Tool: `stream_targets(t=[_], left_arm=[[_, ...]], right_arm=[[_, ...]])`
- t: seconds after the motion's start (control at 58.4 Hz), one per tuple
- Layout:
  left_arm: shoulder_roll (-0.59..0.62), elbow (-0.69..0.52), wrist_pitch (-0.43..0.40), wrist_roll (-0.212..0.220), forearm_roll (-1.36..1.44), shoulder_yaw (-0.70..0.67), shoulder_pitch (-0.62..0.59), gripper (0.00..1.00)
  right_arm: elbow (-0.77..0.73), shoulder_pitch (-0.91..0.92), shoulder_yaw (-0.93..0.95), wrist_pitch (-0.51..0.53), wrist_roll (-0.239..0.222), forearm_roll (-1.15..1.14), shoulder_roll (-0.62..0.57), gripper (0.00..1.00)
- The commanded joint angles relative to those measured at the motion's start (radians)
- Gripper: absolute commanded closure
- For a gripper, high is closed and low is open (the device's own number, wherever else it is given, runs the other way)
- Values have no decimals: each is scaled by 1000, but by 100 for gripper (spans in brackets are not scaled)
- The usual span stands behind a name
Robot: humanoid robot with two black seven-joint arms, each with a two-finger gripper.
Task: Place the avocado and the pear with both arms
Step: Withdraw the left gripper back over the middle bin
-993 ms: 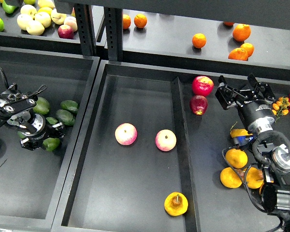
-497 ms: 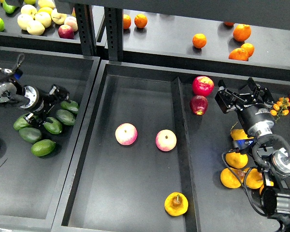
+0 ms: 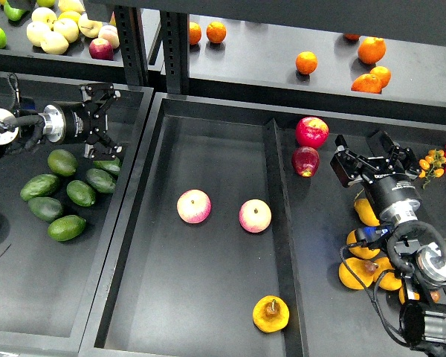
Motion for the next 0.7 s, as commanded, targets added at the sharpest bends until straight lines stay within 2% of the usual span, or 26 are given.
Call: stream_targets(t=[0.0, 0.257, 0.497, 0.582, 0.685], left_arm=[[-95, -140, 0, 0, -6, -159, 148, 1], [-276, -267, 0, 0, -8, -325, 364, 1], [-385, -359, 0, 0, -8, -409, 535, 1], [-385, -369, 0, 0, -8, -429, 582, 1], [-385, -381, 0, 0, -9, -437, 638, 1]], right_arm=[[3, -20, -56, 43, -9, 0, -48, 1], [3, -69, -137, 118, -24, -2, -136, 1], [6, -109, -197, 148, -67, -2, -223, 1], [4, -114, -228, 158, -97, -2, -263, 1], [4, -114, -258, 161, -159, -2, -307, 1]])
